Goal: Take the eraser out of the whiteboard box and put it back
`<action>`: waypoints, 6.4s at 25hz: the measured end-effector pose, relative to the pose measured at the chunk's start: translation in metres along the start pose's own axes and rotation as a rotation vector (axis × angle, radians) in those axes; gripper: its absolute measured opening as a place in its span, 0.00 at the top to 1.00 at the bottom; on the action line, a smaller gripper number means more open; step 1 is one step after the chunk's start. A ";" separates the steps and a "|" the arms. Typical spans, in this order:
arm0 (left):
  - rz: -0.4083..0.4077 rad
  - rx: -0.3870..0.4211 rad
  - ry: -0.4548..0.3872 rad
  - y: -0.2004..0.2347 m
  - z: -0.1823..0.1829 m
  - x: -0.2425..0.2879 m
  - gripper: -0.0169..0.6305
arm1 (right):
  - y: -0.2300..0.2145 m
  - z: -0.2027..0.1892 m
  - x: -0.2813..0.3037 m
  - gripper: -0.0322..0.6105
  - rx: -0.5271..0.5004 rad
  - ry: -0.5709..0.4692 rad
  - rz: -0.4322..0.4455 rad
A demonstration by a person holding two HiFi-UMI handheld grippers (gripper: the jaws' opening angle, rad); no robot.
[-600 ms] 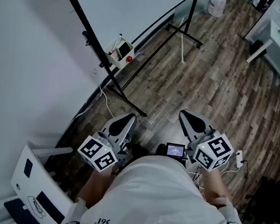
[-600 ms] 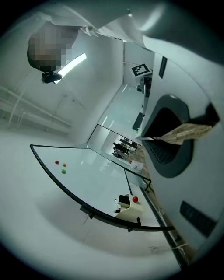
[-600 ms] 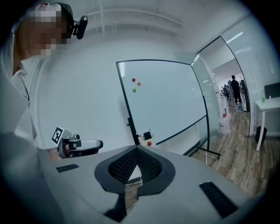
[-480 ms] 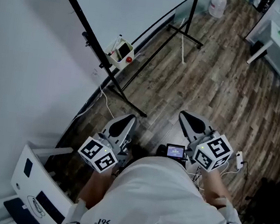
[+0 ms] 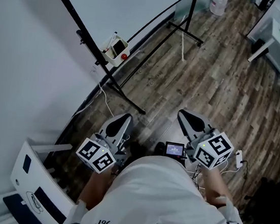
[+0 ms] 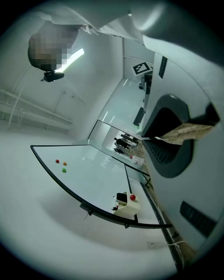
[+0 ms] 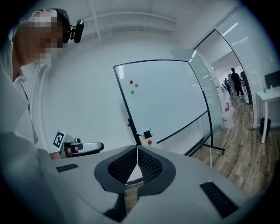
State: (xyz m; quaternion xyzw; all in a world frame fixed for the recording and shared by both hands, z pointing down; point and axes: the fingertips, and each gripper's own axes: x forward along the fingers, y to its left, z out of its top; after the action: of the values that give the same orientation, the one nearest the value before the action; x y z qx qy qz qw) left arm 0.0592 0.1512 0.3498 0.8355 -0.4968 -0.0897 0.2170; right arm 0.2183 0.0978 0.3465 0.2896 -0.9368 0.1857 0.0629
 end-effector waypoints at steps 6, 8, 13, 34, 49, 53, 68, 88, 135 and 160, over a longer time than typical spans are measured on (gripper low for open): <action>0.029 -0.005 -0.006 -0.002 -0.010 0.005 0.92 | -0.009 -0.004 -0.005 0.91 -0.004 0.002 0.009; 0.041 -0.008 -0.004 -0.006 -0.012 0.007 0.90 | -0.013 -0.003 -0.009 0.91 -0.010 -0.003 0.005; 0.077 -0.021 -0.014 -0.006 -0.012 0.010 0.90 | -0.019 -0.001 -0.012 0.81 -0.035 -0.004 0.028; 0.204 -0.045 -0.035 0.019 -0.013 0.012 0.90 | -0.049 -0.021 0.008 0.73 -0.086 0.058 0.063; 0.170 -0.067 -0.023 0.109 0.020 0.022 0.90 | -0.041 -0.005 0.104 0.73 -0.084 0.073 0.038; 0.162 -0.066 -0.015 0.140 0.035 0.020 0.90 | -0.035 0.003 0.141 0.73 -0.087 0.077 0.034; 0.015 -0.063 0.042 0.205 0.058 0.028 0.87 | -0.015 0.015 0.215 0.73 -0.095 0.087 -0.063; 0.003 -0.069 0.016 0.219 0.071 0.042 0.81 | -0.019 0.028 0.245 0.73 -0.128 0.077 -0.065; 0.179 0.084 0.038 0.271 0.083 0.120 0.82 | -0.044 0.057 0.362 0.66 -0.396 0.174 0.161; 0.261 0.013 0.131 0.314 0.037 0.127 0.79 | -0.060 -0.004 0.430 0.55 -0.386 0.339 0.185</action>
State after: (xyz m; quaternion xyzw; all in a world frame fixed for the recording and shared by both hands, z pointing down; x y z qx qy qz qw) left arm -0.1404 -0.0982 0.4674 0.7693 -0.5866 -0.0028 0.2531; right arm -0.1023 -0.1701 0.4656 0.1499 -0.9535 0.0547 0.2557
